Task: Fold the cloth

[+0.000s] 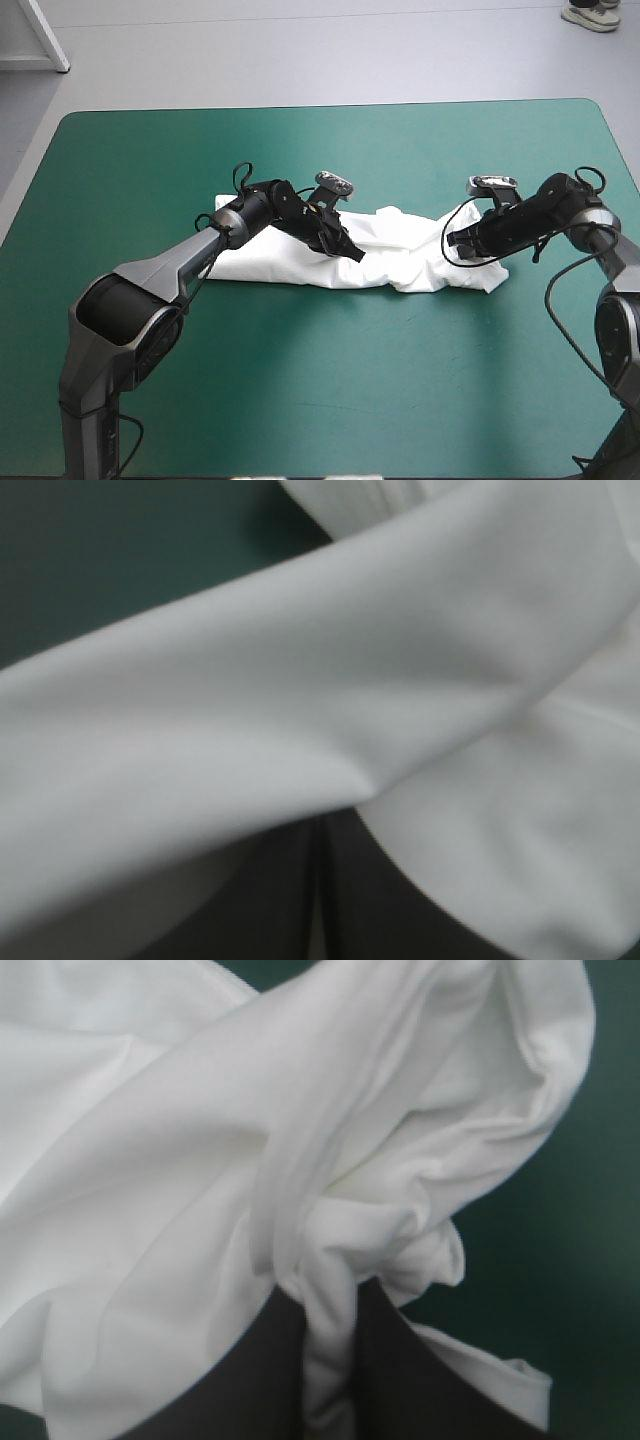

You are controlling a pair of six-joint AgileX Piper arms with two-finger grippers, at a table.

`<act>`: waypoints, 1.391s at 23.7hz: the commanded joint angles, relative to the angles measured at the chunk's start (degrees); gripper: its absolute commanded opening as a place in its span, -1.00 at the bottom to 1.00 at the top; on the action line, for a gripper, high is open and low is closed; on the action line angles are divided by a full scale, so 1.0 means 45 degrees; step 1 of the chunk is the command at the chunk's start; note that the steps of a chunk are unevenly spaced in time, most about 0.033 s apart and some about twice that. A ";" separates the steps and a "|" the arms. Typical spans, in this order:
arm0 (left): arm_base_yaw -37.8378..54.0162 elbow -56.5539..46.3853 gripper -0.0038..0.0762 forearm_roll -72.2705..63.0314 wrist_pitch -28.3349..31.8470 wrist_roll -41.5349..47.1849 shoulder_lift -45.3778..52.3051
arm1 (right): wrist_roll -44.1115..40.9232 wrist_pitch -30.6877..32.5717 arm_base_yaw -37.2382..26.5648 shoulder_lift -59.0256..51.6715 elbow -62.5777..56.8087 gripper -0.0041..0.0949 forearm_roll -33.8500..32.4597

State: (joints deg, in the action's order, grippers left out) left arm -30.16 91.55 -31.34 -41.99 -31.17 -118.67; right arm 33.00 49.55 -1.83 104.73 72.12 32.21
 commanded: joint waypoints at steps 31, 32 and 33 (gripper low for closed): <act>0.2848 0.5069 -0.86 0.7598 -0.4558 0.3192 0.5618 | -0.1648 0.1771 0.3963 -0.1257 0.6227 -0.95 0.1050; 0.3228 0.5069 -0.86 0.7598 -0.4589 0.3192 0.5969 | -0.1649 0.1898 0.4174 -0.0978 0.6532 -0.95 0.1050; 0.3455 0.5069 -0.86 0.7598 -0.4595 0.3216 0.6194 | -0.1649 0.1979 0.4351 -0.0742 0.6856 -0.95 0.1050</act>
State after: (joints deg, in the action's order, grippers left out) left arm -17.48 112.31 2.23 -64.25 -17.61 -96.98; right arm 25.87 59.16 15.82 100.92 98.14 34.37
